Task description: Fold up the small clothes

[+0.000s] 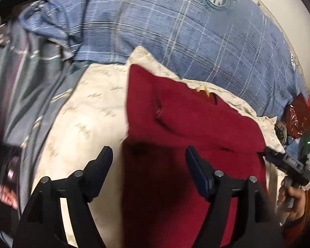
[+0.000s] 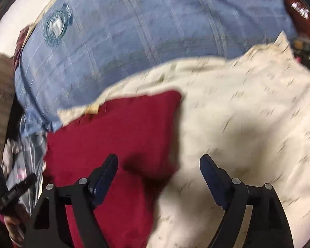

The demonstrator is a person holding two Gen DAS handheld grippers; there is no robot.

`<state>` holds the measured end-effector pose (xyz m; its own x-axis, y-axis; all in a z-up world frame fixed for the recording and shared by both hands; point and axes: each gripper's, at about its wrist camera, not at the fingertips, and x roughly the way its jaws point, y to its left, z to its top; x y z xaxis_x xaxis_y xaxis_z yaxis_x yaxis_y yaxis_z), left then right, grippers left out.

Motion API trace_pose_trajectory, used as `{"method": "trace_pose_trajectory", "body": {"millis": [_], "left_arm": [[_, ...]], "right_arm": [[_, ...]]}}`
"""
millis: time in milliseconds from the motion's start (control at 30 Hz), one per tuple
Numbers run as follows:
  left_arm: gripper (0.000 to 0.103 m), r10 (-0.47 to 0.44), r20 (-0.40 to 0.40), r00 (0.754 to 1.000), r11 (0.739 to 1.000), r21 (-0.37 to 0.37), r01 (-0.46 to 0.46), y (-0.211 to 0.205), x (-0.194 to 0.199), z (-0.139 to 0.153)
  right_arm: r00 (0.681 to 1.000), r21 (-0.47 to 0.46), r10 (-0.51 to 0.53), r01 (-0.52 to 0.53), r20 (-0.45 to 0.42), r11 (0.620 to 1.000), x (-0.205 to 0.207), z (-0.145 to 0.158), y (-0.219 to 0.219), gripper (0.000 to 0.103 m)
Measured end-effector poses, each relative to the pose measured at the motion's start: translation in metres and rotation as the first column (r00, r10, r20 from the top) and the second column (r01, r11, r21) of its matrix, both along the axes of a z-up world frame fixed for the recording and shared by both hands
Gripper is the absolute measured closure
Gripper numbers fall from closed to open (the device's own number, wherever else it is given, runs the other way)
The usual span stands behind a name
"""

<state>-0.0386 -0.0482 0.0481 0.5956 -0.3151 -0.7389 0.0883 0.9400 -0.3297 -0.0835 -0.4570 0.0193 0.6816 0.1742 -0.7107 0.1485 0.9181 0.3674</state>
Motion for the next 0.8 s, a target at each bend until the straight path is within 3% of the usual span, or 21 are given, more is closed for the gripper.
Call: {"method": "trace_pose_trajectory", "body": {"millis": [33,67,100,133,233,333,367,433,467,533,600,633,667,700,733,800], "left_arm": [[0.031,0.011,-0.01,1.0,1.0,0.0,-0.011,0.003,-0.003,-0.004],[0.031,0.019,-0.023,1.0,1.0,-0.002,-0.019,0.006,-0.005,-0.008],[0.031,0.024,-0.038,0.999,1.0,-0.009,-0.025,0.009,-0.007,-0.012],[0.031,0.031,-0.053,0.998,0.999,-0.021,-0.032,0.013,-0.011,-0.017],[0.031,0.048,-0.075,0.996,0.998,-0.029,-0.05,0.021,-0.02,-0.026],[0.028,0.037,-0.094,0.995,0.998,-0.055,-0.042,0.022,-0.026,-0.033],[0.027,0.025,-0.091,0.996,0.998,-0.055,-0.03,0.021,-0.028,-0.034],[0.026,0.014,-0.072,0.997,0.999,-0.044,-0.017,0.019,-0.032,-0.035],[0.025,0.014,-0.066,0.998,0.999,-0.045,-0.017,0.018,-0.033,-0.036],[0.02,0.016,-0.052,0.998,0.998,-0.058,-0.019,0.018,-0.036,-0.037],[0.017,0.021,-0.042,0.999,0.999,-0.044,-0.023,0.014,-0.036,-0.038],[0.017,0.021,-0.036,0.999,0.999,-0.031,-0.022,0.012,-0.037,-0.038],[0.017,0.017,-0.029,0.999,1.0,-0.014,-0.017,0.01,-0.038,-0.039],[0.017,0.009,-0.026,1.0,1.0,-0.003,-0.009,0.01,-0.039,-0.039],[0.017,-0.003,-0.029,1.0,1.0,0.001,0.003,0.01,-0.041,-0.038],[0.017,-0.011,-0.04,0.999,1.0,-0.025,0.01,0.013,-0.047,-0.037]], "right_arm": [[0.999,-0.01,0.015,-0.015,-0.032,1.0,0.006,-0.01,0.008,0.022],[0.999,-0.029,0.035,-0.036,-0.041,0.999,0.01,-0.018,0.015,0.034],[0.999,-0.097,0.049,-0.05,-0.02,0.994,0.011,-0.018,0.023,0.053],[0.997,-0.175,0.075,-0.077,-0.014,0.982,0.012,-0.014,0.031,0.082],[0.998,-0.227,0.064,-0.059,0.014,0.972,0.009,-0.001,0.028,0.082],[0.998,-0.199,0.055,-0.059,-0.025,0.978,0.011,-0.009,0.025,0.079],[0.998,-0.182,0.054,-0.061,-0.04,0.981,0.008,-0.01,0.023,0.07],[0.998,-0.121,0.043,-0.048,-0.05,0.991,-0.01,-0.006,0.019,0.064],[0.998,-0.079,0.051,-0.054,-0.04,0.995,-0.019,-0.005,0.018,0.049],[0.997,-0.002,0.077,-0.077,-0.029,0.997,-0.041,-0.006,0.02,0.033],[0.994,0.015,0.109,-0.108,-0.028,0.994,-0.052,-0.012,0.027,0.033],[0.992,0.011,0.126,-0.125,-0.023,0.992,-0.053,-0.016,0.032,0.035],[0.99,-0.006,0.138,-0.138,-0.024,0.99,-0.051,-0.02,0.038,0.045],[0.988,-0.036,0.151,-0.152,-0.033,0.988,-0.049,-0.025,0.045,0.064],[0.985,-0.071,0.162,-0.166,-0.057,0.984,-0.047,-0.028,0.05,0.095],[0.987,-0.115,0.155,-0.159,-0.038,0.981,-0.055,-0.023,0.049,0.096]]}}
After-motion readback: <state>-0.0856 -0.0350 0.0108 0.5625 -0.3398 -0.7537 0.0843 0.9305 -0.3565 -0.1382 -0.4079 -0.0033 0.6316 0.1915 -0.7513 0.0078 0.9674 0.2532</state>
